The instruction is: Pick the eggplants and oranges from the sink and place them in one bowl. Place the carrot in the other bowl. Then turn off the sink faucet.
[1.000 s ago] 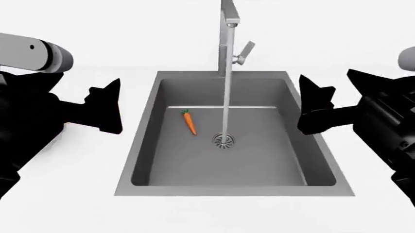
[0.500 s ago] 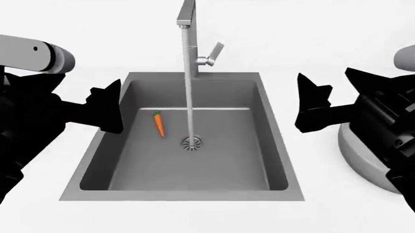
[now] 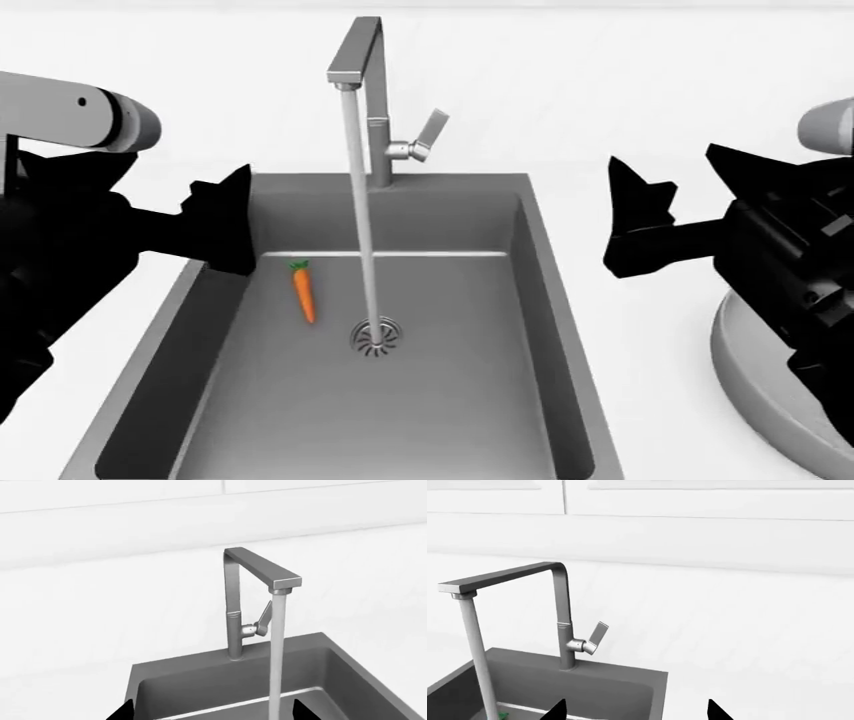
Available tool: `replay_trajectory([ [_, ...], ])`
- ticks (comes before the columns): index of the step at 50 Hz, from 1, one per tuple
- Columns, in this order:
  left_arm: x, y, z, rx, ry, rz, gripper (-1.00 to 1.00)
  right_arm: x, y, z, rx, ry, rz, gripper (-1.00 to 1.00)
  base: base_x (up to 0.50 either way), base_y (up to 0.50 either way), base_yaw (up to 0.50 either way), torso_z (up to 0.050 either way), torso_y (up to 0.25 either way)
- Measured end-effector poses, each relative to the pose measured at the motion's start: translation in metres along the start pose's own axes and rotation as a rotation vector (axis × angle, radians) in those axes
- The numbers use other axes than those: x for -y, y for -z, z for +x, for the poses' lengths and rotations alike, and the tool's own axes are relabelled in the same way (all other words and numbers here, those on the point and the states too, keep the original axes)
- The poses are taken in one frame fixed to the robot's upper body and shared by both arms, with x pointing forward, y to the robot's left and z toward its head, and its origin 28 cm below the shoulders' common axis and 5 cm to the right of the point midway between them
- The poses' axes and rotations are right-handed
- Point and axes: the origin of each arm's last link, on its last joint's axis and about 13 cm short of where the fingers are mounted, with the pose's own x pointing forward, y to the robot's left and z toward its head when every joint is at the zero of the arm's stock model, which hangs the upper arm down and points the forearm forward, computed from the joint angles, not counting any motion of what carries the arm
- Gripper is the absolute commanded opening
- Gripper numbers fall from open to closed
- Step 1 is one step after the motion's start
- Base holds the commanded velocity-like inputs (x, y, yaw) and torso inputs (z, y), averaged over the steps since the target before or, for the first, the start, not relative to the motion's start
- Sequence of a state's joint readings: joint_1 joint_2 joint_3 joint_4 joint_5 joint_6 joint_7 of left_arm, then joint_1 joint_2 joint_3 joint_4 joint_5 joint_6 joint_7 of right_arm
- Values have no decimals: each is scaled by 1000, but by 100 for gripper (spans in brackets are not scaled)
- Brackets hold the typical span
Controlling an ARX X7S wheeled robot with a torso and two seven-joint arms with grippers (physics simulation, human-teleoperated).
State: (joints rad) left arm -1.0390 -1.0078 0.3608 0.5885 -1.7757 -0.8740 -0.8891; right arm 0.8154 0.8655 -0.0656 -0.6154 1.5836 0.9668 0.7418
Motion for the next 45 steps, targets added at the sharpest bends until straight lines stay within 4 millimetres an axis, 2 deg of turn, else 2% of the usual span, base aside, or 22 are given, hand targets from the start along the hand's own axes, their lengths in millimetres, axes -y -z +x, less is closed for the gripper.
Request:
replay_trajectory([
  [13, 0, 1, 2, -2, 0, 0, 100, -1, 2, 0, -4, -7, -7, 100, 295, 0, 0, 0, 0],
  [45, 0, 5, 6, -11, -18, 33, 100, 2, 10, 6, -4, -7, -8, 100, 3, 0, 0, 0, 0],
])
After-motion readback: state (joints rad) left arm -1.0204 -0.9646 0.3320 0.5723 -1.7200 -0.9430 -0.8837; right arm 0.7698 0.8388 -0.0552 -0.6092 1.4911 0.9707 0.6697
